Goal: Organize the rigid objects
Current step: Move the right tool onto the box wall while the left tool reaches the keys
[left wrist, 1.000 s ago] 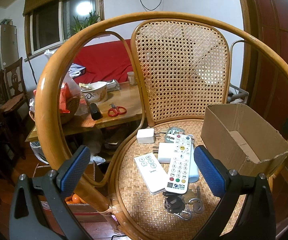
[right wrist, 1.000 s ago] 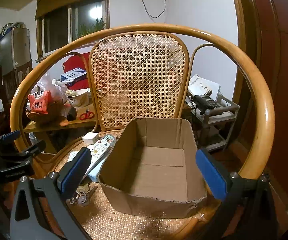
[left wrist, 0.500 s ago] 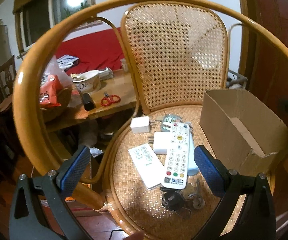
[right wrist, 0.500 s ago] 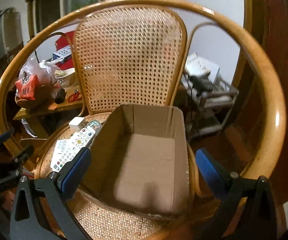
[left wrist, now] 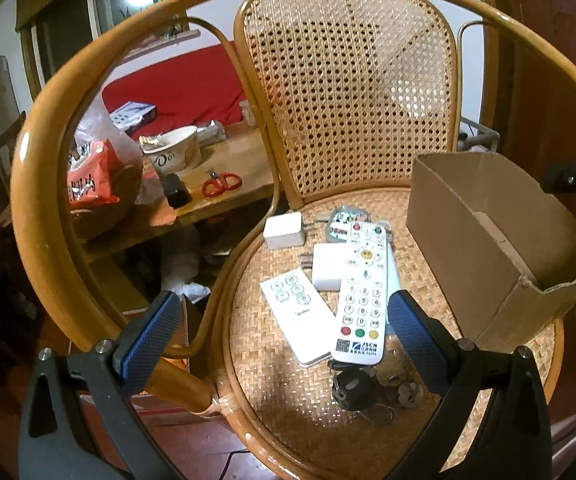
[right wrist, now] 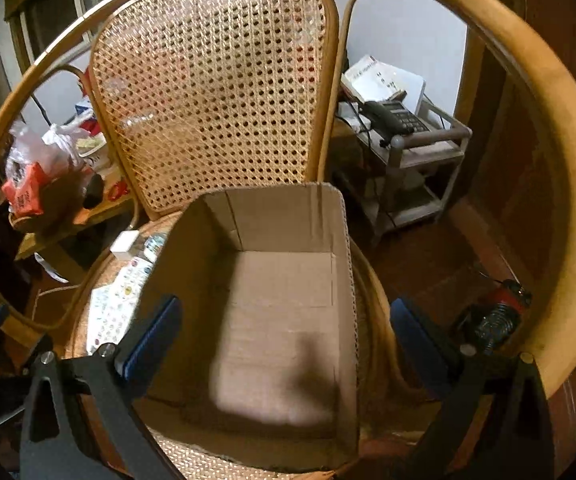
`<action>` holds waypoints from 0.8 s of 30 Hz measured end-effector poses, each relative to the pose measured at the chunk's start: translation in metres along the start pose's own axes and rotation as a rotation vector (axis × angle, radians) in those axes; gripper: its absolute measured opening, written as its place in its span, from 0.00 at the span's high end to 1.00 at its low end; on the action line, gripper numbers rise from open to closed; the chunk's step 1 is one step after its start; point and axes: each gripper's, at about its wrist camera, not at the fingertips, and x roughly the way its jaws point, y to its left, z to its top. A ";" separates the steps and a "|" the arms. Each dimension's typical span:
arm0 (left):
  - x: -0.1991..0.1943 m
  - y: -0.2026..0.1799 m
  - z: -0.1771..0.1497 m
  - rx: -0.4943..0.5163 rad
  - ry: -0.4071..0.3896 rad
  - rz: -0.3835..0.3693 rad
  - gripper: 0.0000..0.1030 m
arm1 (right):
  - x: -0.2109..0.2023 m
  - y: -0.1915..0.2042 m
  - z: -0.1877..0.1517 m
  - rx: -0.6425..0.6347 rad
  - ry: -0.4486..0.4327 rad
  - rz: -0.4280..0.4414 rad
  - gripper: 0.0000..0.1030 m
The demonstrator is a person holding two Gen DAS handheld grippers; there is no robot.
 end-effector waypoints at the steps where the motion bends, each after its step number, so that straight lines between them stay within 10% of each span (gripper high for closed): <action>1: 0.001 0.000 -0.001 -0.002 0.008 0.000 0.01 | 0.004 0.000 -0.001 0.002 0.017 -0.003 0.03; 9: 0.013 -0.011 -0.007 0.041 0.078 0.011 0.01 | 0.024 0.002 -0.006 -0.030 0.095 -0.071 0.15; 24: 0.040 -0.009 -0.022 -0.010 0.261 -0.052 0.01 | 0.061 -0.018 -0.016 -0.020 0.251 -0.165 0.87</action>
